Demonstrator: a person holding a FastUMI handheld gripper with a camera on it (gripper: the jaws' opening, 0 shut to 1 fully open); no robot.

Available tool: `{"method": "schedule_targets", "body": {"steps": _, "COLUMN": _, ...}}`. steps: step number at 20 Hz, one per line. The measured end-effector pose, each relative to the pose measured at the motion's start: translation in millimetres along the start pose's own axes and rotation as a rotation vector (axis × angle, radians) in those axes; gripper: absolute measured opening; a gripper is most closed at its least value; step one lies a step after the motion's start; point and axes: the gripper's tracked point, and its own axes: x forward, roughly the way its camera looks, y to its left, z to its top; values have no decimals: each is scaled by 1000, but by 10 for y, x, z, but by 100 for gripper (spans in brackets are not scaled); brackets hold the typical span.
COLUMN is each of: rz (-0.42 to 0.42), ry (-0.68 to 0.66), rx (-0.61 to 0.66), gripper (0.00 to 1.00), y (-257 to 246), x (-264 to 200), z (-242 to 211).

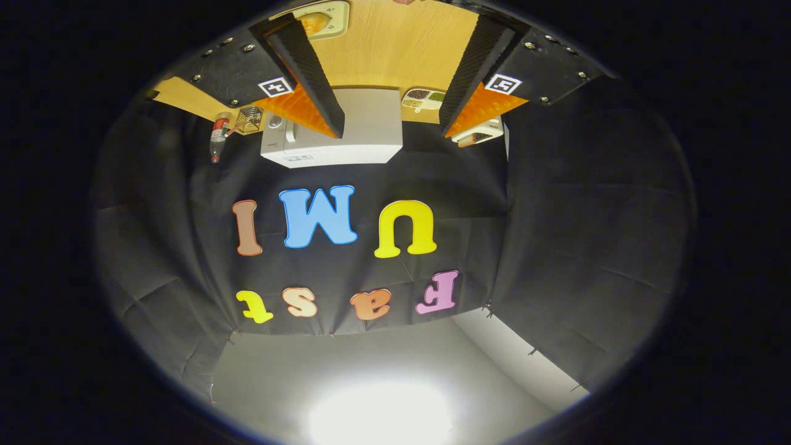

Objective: Open the microwave, put the food inside, and close the microwave door.

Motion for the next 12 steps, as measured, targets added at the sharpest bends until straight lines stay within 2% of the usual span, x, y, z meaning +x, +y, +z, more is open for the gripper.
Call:
{"method": "schedule_targets", "body": {"steps": 4, "rz": -82, "ry": -3, "rx": -32, "gripper": 97, "y": -392, "x": 265, "z": -64}}
{"method": "schedule_targets", "body": {"steps": 12, "rz": -136, "ry": 6, "rx": -57, "gripper": 97, "y": -1029, "x": 971, "z": -209}}
